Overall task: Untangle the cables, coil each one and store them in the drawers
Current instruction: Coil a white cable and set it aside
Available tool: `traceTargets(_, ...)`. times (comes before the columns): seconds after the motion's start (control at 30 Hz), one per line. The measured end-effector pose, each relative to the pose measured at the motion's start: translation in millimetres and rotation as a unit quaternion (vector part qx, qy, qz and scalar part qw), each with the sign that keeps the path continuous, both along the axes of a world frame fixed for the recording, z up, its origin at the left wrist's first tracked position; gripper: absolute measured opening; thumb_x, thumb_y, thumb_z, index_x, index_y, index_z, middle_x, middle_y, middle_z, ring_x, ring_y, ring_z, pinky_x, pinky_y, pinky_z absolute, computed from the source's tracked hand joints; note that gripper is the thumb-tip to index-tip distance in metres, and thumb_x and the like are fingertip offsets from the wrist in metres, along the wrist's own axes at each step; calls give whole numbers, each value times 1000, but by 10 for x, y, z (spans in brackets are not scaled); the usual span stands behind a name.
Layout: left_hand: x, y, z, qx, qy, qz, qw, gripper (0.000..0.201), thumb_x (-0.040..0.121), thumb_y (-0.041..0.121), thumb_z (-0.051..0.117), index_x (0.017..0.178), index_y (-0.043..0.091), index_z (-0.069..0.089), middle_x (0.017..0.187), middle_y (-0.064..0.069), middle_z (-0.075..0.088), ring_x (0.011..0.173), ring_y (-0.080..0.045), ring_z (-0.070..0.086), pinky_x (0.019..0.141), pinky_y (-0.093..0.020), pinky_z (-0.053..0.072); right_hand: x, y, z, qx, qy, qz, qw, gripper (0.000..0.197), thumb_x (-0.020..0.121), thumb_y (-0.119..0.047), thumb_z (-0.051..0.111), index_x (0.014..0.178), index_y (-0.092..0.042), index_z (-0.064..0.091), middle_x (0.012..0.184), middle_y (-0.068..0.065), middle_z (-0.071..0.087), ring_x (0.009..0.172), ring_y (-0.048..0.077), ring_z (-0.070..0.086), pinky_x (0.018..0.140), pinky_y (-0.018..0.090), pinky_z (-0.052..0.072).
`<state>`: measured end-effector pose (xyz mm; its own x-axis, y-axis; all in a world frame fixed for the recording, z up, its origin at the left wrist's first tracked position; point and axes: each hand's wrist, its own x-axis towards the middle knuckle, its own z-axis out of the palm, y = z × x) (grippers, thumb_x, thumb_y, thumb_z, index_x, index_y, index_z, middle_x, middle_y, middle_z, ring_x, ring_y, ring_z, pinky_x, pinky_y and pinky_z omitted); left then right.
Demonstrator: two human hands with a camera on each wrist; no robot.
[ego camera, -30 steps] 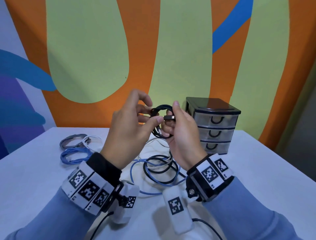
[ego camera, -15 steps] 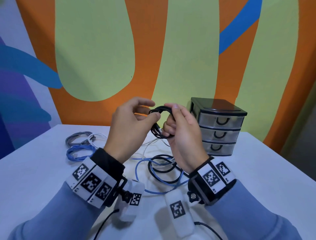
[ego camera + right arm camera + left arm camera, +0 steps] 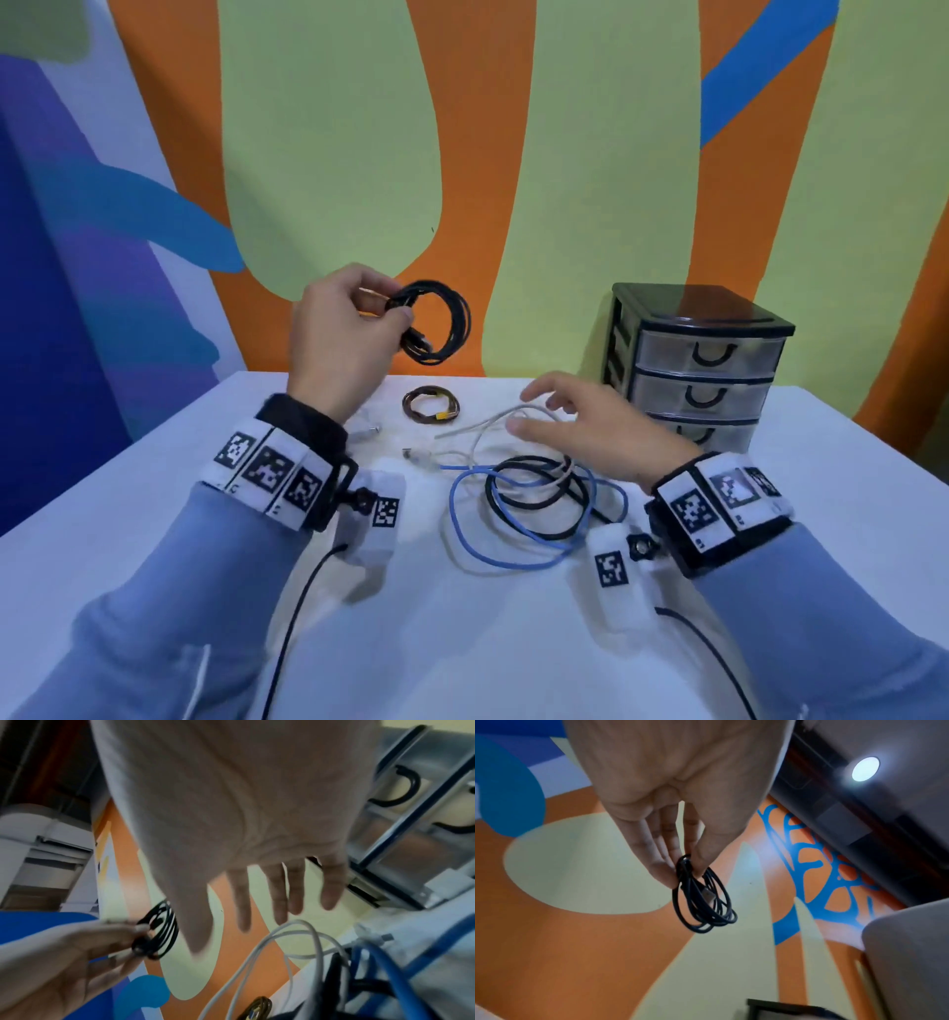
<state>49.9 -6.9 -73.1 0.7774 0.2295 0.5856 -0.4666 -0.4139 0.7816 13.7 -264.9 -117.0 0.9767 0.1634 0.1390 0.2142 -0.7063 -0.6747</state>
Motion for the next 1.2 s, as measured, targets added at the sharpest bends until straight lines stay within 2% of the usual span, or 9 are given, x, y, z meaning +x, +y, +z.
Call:
traceTargets(0.1,282,245,59,73,82,48,993,20,84,9,85,86,25,73,86,-8,76,75,-23,79,71,-44,67,58,-58,-96,-131,77,55,987,52,85,-56,78,132,-45,60,139,-5,49,132,15,47,110,42,43)
traceTargets(0.3,710,365,56,299,283,100,906,11,88,13,84,90,4,78,86,-15,79,85,-32,79,81,-49,67,218,-159,-233,-46,39,24,998,20,90,-25,79,106,-37,74,81,-8,54,67,8,52,63,23,44)
traceTargets(0.43,670,213,69,435,311,93,840,37,94,32,80,118,4,76,118,-12,77,107,-31,74,92,-42,62,193,-146,-188,74,-64,28,995,25,100,-14,66,98,-34,81,94,-13,67,66,19,58,63,26,49)
traceTargets(0.57,274,-243,258,332,159,-112,923,44,99,56,66,127,23,74,129,5,73,120,-12,67,104,-37,51,80,-55,-9,186,-163,53,968,27,103,-10,63,99,-30,81,89,-23,70,72,15,63,67,18,50)
traceTargets(0.67,-2,-584,273,330,153,-258,895,35,95,49,75,120,24,78,102,4,81,95,-7,73,86,-36,57,74,-55,47,275,-180,52,943,17,102,-11,66,102,-27,72,80,-17,67,67,13,57,66,22,47)
traceTargets(0.77,0,-692,256,313,83,-234,917,15,98,29,77,103,17,82,67,7,70,61,-11,63,62,-35,54,109,-167,64,321,-168,38,931,20,99,-11,71,113,-26,67,87,2,68,67,16,60,63,29,48)
traceTargets(0.87,28,-704,268,201,-1,-196,960,13,100,28,75,95,19,82,56,16,58,49,-13,56,54,-29,50,111,-206,62,273,-114,29,955,27,98,-5,66,114,-26,73,90,8,63,74,17,58,59,24,48)
traceTargets(1.07,103,-582,303,-9,-137,-82,987,19,99,37,69,83,26,74,59,18,60,57,-14,53,61,-38,48,96,-197,55,291,-100,-1,952,36,97,6,58,110,-22,76,84,1,62,65,11,56,53,27,48)
traceTargets(1.2,-22,-610,92,98,-9,-192,976,27,91,49,80,97,23,74,76,12,69,70,-13,60,64,-34,49,61,-189,87,335,-133,-17,933,25,103,-8,62,107,-24,81,67,-9,57,59,7,52,54,22,45)
